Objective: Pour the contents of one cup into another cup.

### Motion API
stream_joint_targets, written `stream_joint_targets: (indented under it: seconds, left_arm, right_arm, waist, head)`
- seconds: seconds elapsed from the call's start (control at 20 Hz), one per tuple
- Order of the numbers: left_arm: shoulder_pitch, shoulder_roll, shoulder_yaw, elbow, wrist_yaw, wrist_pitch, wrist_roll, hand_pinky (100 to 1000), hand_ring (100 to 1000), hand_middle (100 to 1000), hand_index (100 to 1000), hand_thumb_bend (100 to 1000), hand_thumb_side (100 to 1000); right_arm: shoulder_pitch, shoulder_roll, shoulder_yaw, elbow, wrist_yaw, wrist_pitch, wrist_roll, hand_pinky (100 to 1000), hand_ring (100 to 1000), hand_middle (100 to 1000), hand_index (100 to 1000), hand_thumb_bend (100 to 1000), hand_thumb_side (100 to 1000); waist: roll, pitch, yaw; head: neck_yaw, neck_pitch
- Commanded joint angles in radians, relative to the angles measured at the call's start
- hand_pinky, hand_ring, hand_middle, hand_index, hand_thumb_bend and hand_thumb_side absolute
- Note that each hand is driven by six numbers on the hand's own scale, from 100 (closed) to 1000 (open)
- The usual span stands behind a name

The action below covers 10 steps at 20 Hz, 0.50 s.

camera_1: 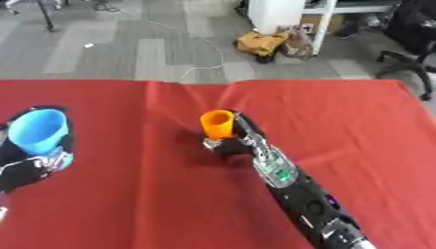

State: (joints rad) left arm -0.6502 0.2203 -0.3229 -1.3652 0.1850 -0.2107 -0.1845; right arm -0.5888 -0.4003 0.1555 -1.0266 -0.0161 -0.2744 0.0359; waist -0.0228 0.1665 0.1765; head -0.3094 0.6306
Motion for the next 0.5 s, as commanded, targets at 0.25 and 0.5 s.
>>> stream_joint_targets:
  seconds: [0.25,0.5]
  left_arm:
    - [-0.008,0.029,-0.006,-0.030,0.010,0.001,-0.013,475,537,551,727,204,100]
    - [-0.001,0.034,-0.010,-0.033,0.016,0.005,-0.019,474,536,550,726,204,100]
  right_arm:
    - [-0.017,-0.197,-0.021,-0.098,0.007,-0.006,-0.005,527,364,417,674,226,100]
    - [-0.030,-0.283,-0.031,-0.158,0.006,-0.001,0.001,529,366,418,672,230,100]
  waist:
    - [-0.012,-0.027,0.001]
    - [-0.020,-0.033,0.003]
  head:
    - [0.010,-0.003]
    - [0.017,-0.005]
